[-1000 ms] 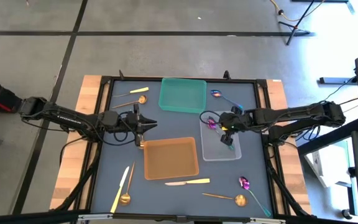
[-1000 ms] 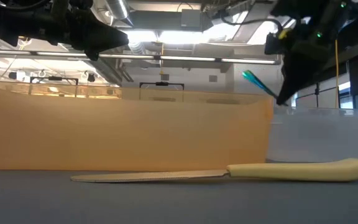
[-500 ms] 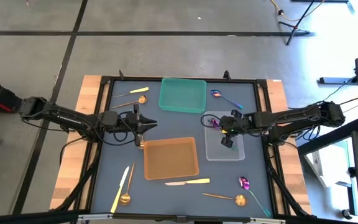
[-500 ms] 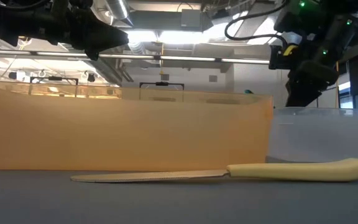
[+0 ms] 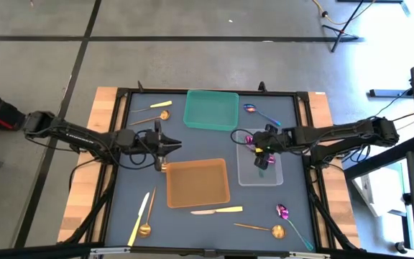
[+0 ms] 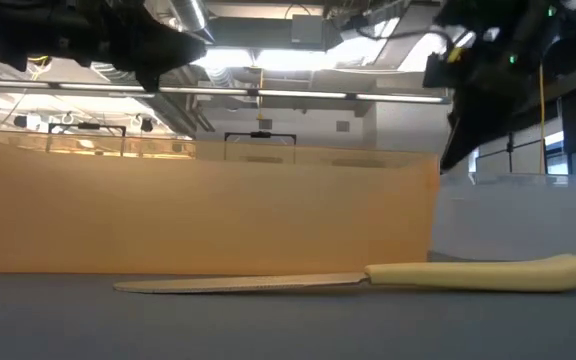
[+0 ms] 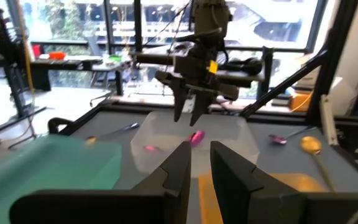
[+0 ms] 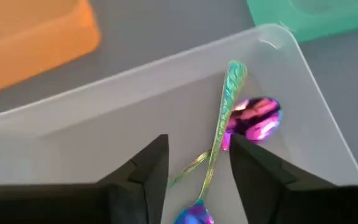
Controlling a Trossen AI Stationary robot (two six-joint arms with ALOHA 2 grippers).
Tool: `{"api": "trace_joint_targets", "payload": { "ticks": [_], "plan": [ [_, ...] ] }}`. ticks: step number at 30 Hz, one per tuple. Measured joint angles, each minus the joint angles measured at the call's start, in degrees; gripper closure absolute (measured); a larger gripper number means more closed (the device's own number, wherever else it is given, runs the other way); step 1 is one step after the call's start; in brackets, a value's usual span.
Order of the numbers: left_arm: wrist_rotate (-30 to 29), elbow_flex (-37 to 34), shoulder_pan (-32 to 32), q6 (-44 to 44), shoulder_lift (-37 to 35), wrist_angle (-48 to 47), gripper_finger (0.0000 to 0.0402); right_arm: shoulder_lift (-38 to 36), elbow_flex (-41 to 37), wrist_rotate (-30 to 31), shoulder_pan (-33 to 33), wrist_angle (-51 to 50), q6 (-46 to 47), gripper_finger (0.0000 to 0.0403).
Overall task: Sort silverware by color (type)
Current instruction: Put the blue spoon into the transparent bin
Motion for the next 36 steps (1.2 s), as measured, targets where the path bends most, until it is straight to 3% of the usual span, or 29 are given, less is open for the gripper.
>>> {"api": "trace_joint_targets", "payload": {
  "ticks": [9,22,36],
  "plan": [
    [0.0,0.0,-4.4,2.5,0.0,2.0,0.0347,-0.5,9.3,-0.2,15.9,-5.9,6.7,0.0233],
    [-0.6,0.0,-4.9,5.9,0.0,2.2,0.0347,2.4,9.6,1.2,38.4,-5.5,30.5,0.0233],
    [-0.7,0.0,-4.9,4.7,0.0,2.1,0.0347,16.1,9.6,-17.7,54.4,-5.1,72.2,0.0233]
  ]
}}
